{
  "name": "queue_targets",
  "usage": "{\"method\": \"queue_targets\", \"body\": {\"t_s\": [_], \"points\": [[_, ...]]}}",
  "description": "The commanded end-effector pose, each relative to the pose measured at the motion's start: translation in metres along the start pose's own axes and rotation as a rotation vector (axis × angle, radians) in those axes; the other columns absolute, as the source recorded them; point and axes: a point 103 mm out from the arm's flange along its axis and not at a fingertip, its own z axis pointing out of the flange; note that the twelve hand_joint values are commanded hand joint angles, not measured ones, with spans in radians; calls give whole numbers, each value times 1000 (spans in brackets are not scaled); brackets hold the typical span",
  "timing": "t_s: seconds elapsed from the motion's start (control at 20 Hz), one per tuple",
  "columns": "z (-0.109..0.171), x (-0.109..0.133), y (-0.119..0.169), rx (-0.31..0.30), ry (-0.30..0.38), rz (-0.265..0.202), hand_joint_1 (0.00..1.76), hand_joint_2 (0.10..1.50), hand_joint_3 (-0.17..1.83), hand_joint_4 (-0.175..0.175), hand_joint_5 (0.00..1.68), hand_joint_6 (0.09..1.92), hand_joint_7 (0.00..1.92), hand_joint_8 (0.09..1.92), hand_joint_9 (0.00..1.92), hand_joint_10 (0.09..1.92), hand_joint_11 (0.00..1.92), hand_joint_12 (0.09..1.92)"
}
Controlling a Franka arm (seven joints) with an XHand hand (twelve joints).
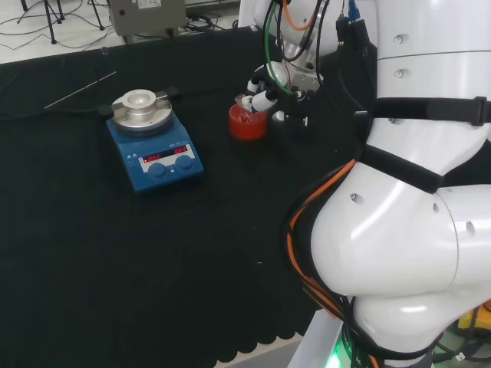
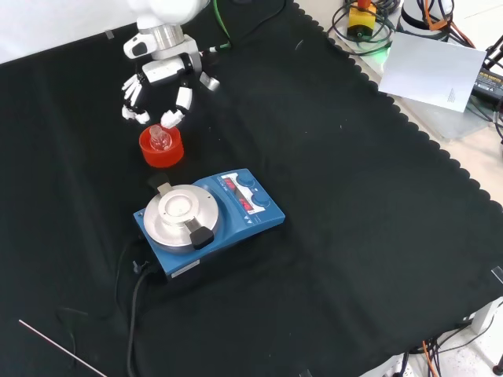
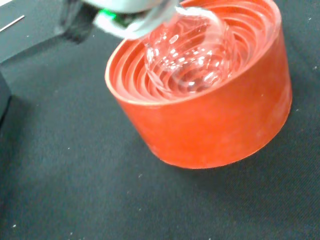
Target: Pick up the round-bottom flask.
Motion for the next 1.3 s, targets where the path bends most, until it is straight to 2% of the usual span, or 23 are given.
{"method": "queue_targets", "body": {"t_s": [0.05, 0.55, 1.3], "points": [[8, 0, 0, 35, 13, -22, 909, 567, 661, -30, 611, 848, 454, 646, 626, 600, 278, 1330], [17, 10, 2, 27, 9, -52, 912, 551, 643, -20, 632, 836, 444, 654, 615, 612, 265, 1337], [19, 9, 7, 27, -4, -43, 927, 567, 624, -10, 694, 806, 458, 664, 620, 625, 272, 1340]]}}
